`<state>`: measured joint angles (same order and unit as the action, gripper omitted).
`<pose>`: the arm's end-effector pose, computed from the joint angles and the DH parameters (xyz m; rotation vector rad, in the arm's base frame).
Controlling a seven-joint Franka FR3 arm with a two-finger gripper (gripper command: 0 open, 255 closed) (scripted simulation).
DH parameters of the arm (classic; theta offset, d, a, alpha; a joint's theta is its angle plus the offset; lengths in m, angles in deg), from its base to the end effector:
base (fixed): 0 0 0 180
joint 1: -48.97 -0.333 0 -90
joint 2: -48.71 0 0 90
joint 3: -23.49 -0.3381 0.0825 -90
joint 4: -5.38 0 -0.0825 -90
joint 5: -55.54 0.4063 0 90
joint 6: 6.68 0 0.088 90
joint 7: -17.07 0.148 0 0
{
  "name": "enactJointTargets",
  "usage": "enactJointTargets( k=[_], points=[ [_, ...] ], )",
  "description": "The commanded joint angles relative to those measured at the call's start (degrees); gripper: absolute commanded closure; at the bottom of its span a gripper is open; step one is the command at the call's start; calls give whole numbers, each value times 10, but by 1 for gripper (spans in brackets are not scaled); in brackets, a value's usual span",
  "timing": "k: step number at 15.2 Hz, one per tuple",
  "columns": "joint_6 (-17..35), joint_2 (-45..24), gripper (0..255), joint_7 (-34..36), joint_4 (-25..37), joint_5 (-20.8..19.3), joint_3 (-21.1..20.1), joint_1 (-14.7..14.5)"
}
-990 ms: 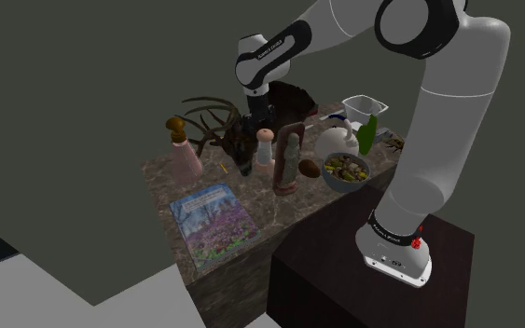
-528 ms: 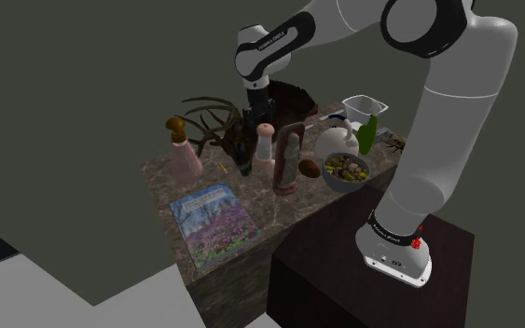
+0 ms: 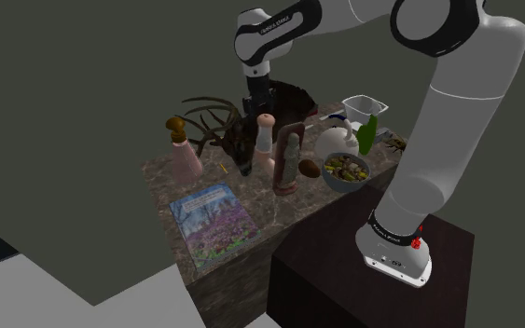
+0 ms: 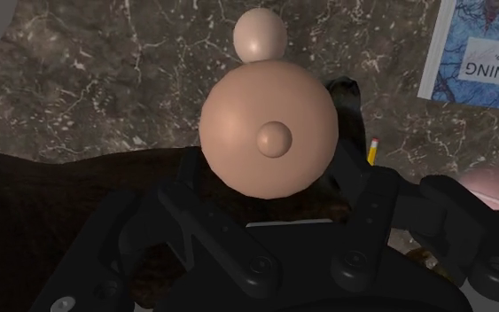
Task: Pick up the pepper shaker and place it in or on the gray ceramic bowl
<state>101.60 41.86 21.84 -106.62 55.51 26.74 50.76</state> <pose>0.5751 -0.0503 0.3735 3.1100 -0.2669 -0.2885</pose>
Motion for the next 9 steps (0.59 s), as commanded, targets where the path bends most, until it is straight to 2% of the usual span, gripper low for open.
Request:
enactJointTargets(
  k=[1,9],
  points=[
    [-17,5,255,1,11,0,0,0],
    [-75,21,255,1,54,-1,0,-1]
  ],
)
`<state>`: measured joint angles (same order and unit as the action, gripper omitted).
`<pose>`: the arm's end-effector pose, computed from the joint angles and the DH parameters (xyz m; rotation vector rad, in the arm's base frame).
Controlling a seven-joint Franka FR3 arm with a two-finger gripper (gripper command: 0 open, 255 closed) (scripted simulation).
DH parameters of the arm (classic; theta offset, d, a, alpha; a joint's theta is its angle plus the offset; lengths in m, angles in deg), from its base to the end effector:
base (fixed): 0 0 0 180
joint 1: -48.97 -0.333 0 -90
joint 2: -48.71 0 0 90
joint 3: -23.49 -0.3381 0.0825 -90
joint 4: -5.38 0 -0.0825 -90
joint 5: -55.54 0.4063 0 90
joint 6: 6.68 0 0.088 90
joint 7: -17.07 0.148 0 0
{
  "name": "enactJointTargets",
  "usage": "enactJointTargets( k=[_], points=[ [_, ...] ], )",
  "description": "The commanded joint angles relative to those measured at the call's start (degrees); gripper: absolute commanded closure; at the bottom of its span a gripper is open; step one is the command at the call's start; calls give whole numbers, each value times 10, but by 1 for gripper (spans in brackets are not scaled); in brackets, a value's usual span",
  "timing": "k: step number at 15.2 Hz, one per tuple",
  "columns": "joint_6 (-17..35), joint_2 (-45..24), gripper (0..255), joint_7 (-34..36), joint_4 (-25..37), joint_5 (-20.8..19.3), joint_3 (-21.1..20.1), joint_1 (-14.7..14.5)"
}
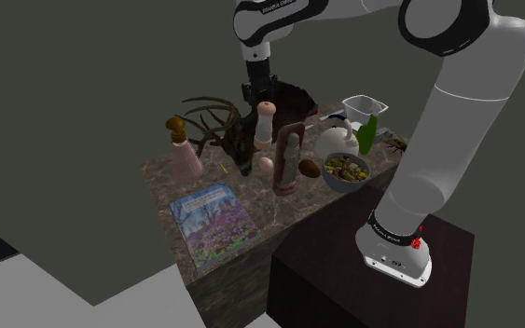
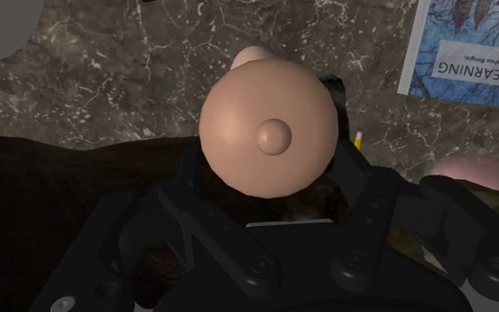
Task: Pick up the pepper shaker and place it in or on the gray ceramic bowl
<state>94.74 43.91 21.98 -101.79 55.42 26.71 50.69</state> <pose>0.5754 -0.0495 0.4260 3.1102 -0.2674 -0.2880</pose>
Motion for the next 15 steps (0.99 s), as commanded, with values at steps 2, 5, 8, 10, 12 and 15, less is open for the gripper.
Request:
enactJointTargets(
  k=[2,5,8,10,12,15],
  points=[
    [-21,3,255,0,18,0,0,0],
    [-44,7,255,0,37,0,0,0],
    [-66,9,255,0,57,-1,0,0],
    [-77,10,255,0,67,-1,0,0],
    [-75,51,255,-10,23,-5,5,5],
    [-77,113,255,-25,-35,-13,14,14]
  ],
)
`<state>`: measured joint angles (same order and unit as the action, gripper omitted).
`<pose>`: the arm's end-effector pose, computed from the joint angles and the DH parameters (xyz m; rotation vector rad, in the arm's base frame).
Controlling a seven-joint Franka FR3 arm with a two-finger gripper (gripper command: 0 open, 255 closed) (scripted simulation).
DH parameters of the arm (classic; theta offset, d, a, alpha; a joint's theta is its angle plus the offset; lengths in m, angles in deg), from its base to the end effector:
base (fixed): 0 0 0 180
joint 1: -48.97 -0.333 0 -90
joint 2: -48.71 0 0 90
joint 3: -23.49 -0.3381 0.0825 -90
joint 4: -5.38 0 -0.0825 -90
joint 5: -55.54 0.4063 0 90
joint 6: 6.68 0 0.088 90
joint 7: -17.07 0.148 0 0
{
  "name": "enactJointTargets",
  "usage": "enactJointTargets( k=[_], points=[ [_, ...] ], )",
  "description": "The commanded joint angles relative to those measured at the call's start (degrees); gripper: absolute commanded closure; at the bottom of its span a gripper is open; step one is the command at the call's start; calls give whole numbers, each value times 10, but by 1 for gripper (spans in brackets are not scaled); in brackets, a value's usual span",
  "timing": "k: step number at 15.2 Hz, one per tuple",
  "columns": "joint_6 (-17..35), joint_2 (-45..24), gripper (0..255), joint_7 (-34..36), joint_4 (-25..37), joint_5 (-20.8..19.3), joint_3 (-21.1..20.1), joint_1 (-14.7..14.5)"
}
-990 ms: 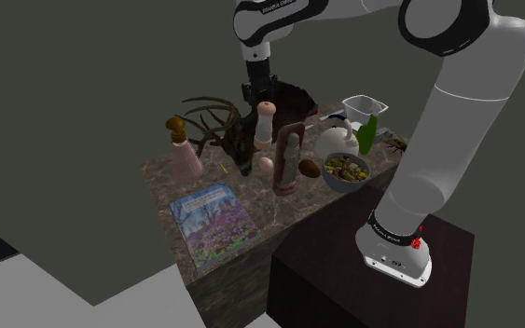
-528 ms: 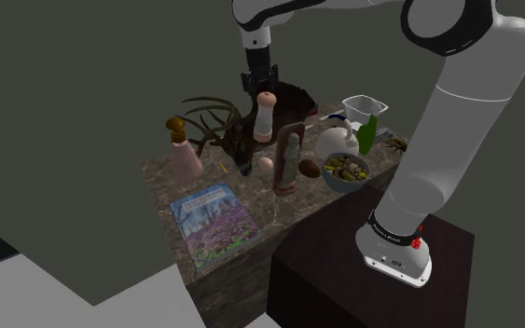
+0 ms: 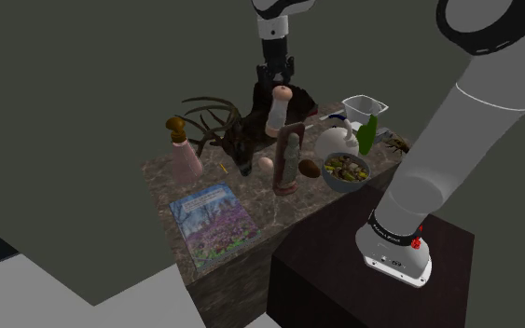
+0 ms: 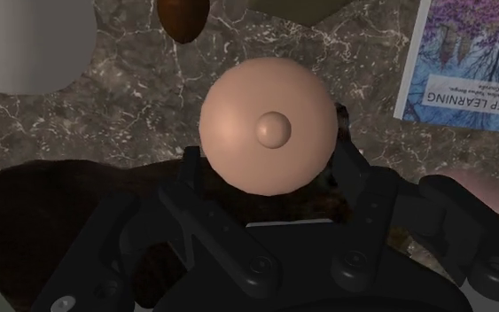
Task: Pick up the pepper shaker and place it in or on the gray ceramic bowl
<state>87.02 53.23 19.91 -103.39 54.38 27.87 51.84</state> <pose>0.5245 -0.0705 0.4948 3.1097 -0.2683 -0.2891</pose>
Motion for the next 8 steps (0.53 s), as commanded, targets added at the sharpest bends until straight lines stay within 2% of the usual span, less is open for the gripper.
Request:
enactJointTargets(
  k=[1,8],
  points=[
    [-2,39,255,-10,-37,-5,5,5],
    [-31,175,255,-49,-141,-33,30,29]
  ],
)
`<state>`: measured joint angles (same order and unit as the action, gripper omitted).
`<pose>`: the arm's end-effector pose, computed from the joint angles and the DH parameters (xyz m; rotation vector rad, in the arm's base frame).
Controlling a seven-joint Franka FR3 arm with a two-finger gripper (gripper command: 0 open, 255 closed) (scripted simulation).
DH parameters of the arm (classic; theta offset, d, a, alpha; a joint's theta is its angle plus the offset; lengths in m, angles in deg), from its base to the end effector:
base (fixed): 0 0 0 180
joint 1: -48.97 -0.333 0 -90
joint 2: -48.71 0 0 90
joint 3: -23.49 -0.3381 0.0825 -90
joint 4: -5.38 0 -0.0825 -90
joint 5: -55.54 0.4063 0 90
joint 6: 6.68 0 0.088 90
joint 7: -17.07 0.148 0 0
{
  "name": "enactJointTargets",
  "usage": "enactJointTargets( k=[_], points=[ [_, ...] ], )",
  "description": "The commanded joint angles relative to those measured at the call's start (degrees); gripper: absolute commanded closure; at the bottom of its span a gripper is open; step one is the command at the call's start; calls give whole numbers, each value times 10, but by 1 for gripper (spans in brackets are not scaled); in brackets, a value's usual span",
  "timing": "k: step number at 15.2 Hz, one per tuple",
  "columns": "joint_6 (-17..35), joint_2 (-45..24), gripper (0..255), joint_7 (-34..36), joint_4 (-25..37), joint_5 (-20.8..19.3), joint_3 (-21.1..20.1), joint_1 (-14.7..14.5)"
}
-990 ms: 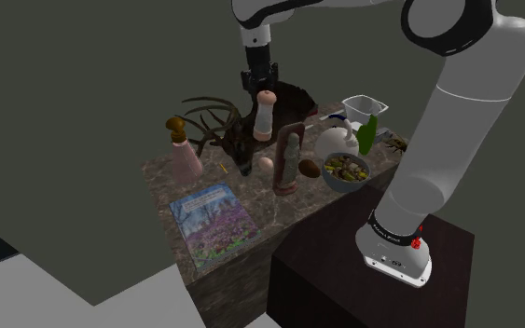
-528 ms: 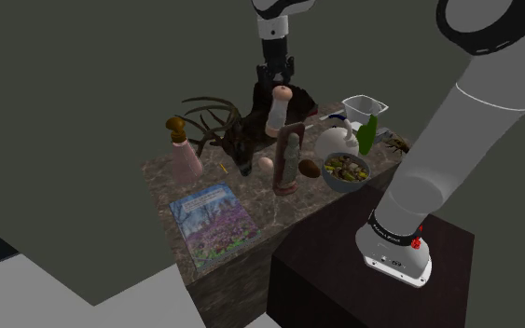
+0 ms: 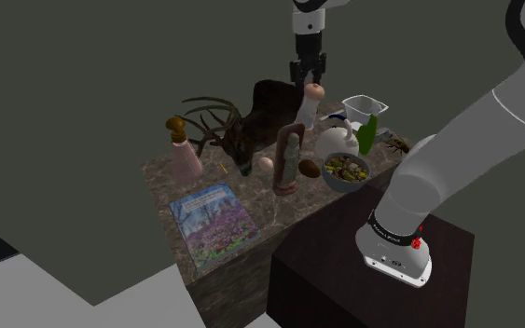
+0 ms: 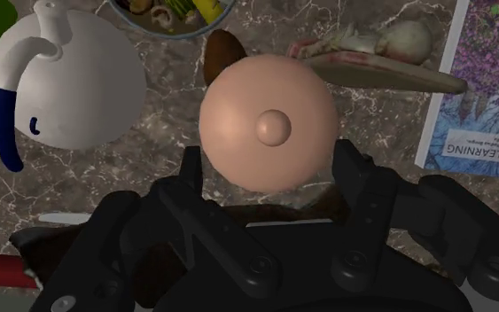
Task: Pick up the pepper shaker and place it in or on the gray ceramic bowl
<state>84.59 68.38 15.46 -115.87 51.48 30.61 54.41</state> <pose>0.4255 -0.1100 0.5157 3.1099 -0.2682 -0.2883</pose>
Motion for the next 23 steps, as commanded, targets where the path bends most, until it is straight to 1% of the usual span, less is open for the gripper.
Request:
enactJointTargets(
  k=[1,6,12,23],
  points=[
    [-13,42,255,-11,-28,-9,7,7],
    [-50,132,255,-46,-78,-38,28,29],
    [-111,236,255,-99,-115,-83,61,60],
    [-32,250,255,-91,-208,-93,73,64]
  ],
)
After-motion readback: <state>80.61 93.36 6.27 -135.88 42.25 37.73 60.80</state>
